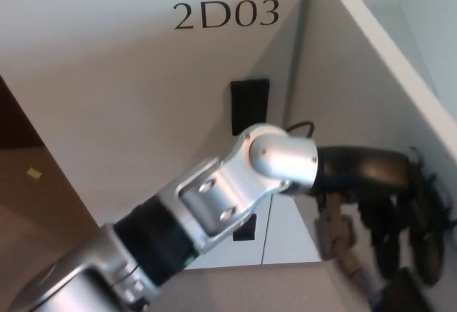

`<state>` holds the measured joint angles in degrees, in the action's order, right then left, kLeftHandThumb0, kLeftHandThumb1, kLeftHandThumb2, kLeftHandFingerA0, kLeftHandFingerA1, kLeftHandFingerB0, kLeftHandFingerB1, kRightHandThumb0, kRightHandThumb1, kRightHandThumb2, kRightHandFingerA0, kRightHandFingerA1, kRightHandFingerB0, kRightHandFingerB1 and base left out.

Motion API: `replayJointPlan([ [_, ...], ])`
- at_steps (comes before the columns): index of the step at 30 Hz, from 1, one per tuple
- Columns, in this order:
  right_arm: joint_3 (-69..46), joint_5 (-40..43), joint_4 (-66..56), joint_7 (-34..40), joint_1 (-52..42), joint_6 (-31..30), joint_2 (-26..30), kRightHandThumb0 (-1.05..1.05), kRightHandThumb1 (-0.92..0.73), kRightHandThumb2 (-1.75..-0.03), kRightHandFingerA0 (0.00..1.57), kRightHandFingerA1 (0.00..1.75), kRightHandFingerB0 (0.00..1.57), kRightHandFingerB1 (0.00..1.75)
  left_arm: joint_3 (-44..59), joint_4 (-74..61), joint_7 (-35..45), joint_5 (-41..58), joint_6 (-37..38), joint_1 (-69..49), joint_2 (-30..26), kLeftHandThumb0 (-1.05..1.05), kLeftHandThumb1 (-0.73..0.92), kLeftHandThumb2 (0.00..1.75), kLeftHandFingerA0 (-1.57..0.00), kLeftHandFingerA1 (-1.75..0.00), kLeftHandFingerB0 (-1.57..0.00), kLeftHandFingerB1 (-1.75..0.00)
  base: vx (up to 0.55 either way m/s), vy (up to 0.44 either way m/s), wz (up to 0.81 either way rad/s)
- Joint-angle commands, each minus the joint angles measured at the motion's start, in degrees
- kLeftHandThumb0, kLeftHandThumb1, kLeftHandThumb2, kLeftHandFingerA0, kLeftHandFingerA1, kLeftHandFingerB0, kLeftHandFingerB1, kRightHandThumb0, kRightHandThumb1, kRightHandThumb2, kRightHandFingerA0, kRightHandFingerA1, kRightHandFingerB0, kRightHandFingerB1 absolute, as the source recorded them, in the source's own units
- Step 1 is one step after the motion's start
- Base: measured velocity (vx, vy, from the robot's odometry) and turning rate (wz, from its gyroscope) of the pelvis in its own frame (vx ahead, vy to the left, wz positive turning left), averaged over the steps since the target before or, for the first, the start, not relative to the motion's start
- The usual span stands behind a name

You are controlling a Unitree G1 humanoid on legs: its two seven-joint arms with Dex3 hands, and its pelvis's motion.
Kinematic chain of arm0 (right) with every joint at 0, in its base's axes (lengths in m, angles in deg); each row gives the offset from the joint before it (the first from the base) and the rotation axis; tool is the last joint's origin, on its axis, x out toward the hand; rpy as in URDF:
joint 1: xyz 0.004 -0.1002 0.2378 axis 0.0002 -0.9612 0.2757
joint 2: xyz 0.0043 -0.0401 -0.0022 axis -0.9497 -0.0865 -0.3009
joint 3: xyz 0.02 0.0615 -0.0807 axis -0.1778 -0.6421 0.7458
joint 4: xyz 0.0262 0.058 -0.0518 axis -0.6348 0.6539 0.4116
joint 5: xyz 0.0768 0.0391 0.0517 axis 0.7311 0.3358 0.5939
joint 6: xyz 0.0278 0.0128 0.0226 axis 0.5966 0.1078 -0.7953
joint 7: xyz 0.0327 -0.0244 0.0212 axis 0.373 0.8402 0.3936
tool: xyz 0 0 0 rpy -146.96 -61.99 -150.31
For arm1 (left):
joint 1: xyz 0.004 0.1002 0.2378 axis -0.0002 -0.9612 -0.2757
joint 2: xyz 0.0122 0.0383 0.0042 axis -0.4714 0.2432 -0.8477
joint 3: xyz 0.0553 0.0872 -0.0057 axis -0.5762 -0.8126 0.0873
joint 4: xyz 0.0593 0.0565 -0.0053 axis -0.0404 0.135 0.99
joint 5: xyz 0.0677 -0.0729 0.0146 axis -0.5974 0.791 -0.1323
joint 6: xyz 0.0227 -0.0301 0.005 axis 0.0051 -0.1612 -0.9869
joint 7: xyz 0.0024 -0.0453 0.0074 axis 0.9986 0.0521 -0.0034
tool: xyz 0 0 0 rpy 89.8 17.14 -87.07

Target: The robot walks towards an open cabinet and lifts its left hand to push the door towards the right to close it.

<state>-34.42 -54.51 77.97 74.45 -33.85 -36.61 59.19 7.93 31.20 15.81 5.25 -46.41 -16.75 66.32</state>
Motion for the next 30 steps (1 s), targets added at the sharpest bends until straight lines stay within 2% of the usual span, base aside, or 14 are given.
replayJointPlan([
  [1, -0.18, -1.71, -1.93, 7.28, -9.04, 12.77, 1.82, -0.26, -0.68, -0.59, 0.67, 0.46, 0.53, 0.41, 12.61, 48.88, -24.67, -4.92, 1.45, 28.47, 14.95, -0.27, 0.50, 1.01, -0.10, -0.50, -0.10, -0.49, 0.00, 0.000, 0.00],
  [2, -0.18, -1.71, -1.93, 7.28, -9.04, 12.77, 1.82, -0.26, -0.68, -0.59, 0.67, 0.46, 0.53, 0.41, 12.61, 48.88, -24.67, -4.92, 1.45, 28.47, 14.95, -0.27, 0.50, 1.01, -0.10, -0.50, -0.10, -0.49, 0.00, 0.000, 0.00],
  [3, -7.24, 6.91, -2.49, -2.49, -9.09, 14.18, -0.15, -0.26, -0.68, -0.59, 0.67, 0.46, 0.53, 0.41, 12.43, 49.84, -25.34, -5.26, 1.69, 28.79, 14.37, -0.27, 0.50, 1.01, -0.10, -0.50, -0.10, -0.49, 0.00, 0.000, 0.00],
  [4, -12.51, 13.59, -3.44, -9.99, -9.45, 14.95, -1.67, -0.26, -0.67, -0.60, 0.67, 0.47, 0.56, 0.43, 12.46, 50.11, -26.20, -5.59, 1.44, 29.22, 13.21, -0.53, 0.67, 0.60, -0.20, -0.31, -0.21, -0.30, 0.00, 0.000, 0.00],
  [5, -15.28, 17.17, -4.06, -13.98, -9.71, 15.31, -2.48, -0.26, -0.67, -0.60, 0.67, 0.47, 0.56, 0.43, 12.53, 50.33, -26.74, -5.76, 1.30, 29.57, 12.48, -0.53, 0.67, 0.60, -0.20, -0.31, -0.21, -0.30, 0.00, 0.000, 0.00],
  [6, -15.79, 18.04, -5.37, -15.28, -10.66, 16.32, -2.67, -0.27, -0.69, -0.60, 0.67, 0.46, 0.57, 0.44, 12.92, 50.09, -27.35, -5.87, 0.85, 30.18, 10.65, -0.35, 0.46, 1.01, -0.01, -0.49, 0.00, -0.48, 0.00, 0.000, 0.00],
  [10, -16.69, 18.96, -7.22, -17.25, -12.10, 18.69, -2.71, -0.27, -0.68, -0.60, 0.70, 0.47, 0.59, 0.44, 13.50, 50.60, -28.81, -6.31, 0.28, 31.35, 6.73, -0.36, 0.44, 1.00, -0.01, -0.50, 0.00, -0.48, 0.00, 0.000, 0.00],
  [11, -17.08, 19.47, -8.51, -17.96, -12.56, 18.77, -2.90, -0.25, -0.68, -0.60, 0.67, 0.47, 0.56, 0.43, 14.00, 51.28, -29.44, -6.11, 0.21, 31.59, 5.32, -0.69, 0.53, 0.86, -0.20, -0.49, -0.05, -0.31, 0.00, 0.000, 0.00],
  [13, -17.70, 20.20, -11.32, -19.01, -13.68, 19.35, -3.35, -0.24, -0.69, -0.60, 0.67, 0.46, 0.57, 0.43, 15.48, 52.43, -30.31, -5.10, 0.52, 31.56, 3.07, -0.72, 0.48, 0.87, -0.06, -0.46, -0.01, -0.24, 0.00, 0.000, 0.00],
  [18, -18.42, 21.12, -15.34, -20.15, -15.17, 19.91, -3.96, -0.25, -0.68, -0.60, 0.67, 0.45, 0.56, 0.42, 18.38, 53.95, -31.38, -2.97, 1.12, 31.05, 1.09, -0.68, 0.47, 0.86, -0.01, -0.37, 0.00, -0.21, 0.00, 0.000, 0.00],
  [19, -18.24, 20.77, -16.84, -20.02, -15.93, 20.21, -4.06, -0.27, -0.70, -0.60, 0.67, 0.45, 0.55, 0.41, 18.79, 54.45, -31.31, -2.92, 1.51, 31.06, 0.84, -0.72, 0.49, 0.86, 0.00, -0.21, 0.00, -0.15, 0.00, 0.000, 0.00],
  [24, -18.87, 22.10, -23.45, -21.86, -18.73, 19.68, -5.29, -0.26, -0.69, -0.60, 0.67, 0.47, 0.56, 0.42, 20.02, 56.17, -31.46, -3.87, 3.29, 31.26, -0.39, -0.78, 0.52, 0.85, 0.00, -0.06, 0.00, -0.06, 0.00, 0.000, 0.00],
  [29, -18.79, 21.02, -25.46, -21.74, -20.17, 21.40, -5.68, -0.26, -0.70, -0.60, 0.69, 0.48, 0.55, 0.42, 21.72, 57.29, -32.71, -4.37, 4.99, 31.78, -1.50, -0.82, 0.53, 0.84, 0.00, -0.01, 0.00, 0.00, 0.00, 0.000, 0.00],
  [30, -18.72, 20.72, -25.98, -21.60, -20.51, 21.90, -5.79, -0.23, -0.71, -0.61, 0.67, 0.48, 0.54, 0.43, 22.16, 57.52, -33.03, -4.56, 5.64, 32.11, -2.00, -0.63, 0.69, 0.61, 0.00, 0.00, 0.00, 0.00, 0.00, 0.000, 0.00],
])
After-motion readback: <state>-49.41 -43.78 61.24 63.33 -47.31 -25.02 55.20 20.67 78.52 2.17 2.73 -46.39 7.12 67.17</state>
